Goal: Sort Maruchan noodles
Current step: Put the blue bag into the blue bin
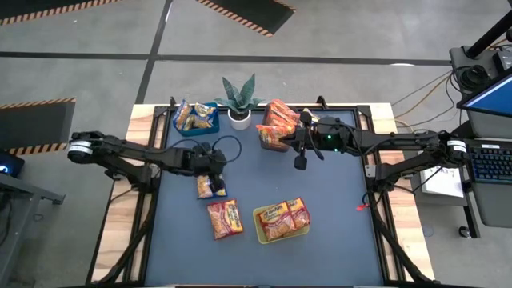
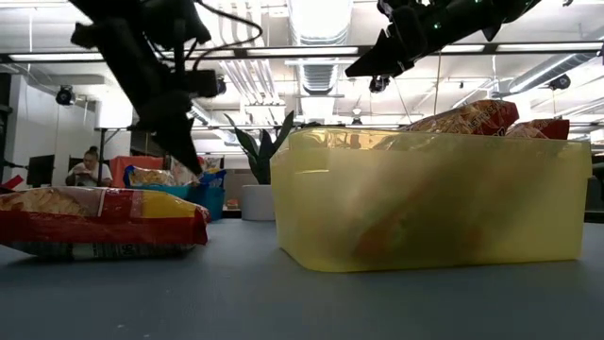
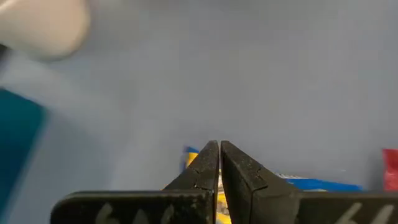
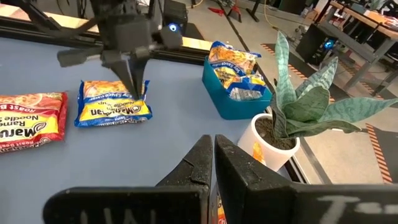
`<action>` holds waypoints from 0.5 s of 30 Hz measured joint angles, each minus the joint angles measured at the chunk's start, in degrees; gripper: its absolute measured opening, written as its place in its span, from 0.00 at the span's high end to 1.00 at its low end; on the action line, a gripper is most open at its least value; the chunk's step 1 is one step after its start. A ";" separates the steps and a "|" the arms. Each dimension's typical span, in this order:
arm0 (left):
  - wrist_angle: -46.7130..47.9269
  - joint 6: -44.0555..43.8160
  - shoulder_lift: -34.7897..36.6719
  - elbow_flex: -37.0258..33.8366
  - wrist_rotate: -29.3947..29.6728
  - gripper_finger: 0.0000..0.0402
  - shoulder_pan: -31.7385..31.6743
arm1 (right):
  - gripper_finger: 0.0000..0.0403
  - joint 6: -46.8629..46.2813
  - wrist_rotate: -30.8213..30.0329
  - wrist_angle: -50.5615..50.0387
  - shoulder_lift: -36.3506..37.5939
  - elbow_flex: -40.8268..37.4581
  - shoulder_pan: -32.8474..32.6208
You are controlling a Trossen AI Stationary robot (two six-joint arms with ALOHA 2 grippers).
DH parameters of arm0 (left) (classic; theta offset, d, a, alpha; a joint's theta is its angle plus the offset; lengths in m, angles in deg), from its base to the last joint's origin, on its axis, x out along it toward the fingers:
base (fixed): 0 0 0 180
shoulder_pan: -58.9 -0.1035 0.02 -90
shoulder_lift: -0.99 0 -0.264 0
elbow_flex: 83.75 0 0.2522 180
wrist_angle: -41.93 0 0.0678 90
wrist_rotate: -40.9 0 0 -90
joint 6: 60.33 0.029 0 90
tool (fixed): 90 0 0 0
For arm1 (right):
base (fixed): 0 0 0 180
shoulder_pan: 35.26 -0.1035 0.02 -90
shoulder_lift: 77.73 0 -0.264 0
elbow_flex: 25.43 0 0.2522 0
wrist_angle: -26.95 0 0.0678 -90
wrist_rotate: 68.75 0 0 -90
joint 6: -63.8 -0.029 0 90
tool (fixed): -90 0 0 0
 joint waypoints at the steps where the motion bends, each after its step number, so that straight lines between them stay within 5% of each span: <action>1: 1.76 -0.33 0.02 0.92 0.91 1.00 -0.14 | 0.98 -0.03 0.00 -0.09 0.00 0.00 0.03; 4: 5.73 1.16 0.46 2.55 -2.09 0.99 -1.63 | 0.98 -0.07 0.00 -0.78 0.00 0.00 0.03; 9: 5.54 1.97 1.06 1.93 -16.35 0.88 -6.38 | 0.98 -0.16 0.01 -1.00 0.00 0.00 0.12; 15: 4.09 4.69 1.02 -0.04 -14.35 0.62 -7.61 | 0.98 -0.20 0.02 -1.15 0.00 0.00 0.12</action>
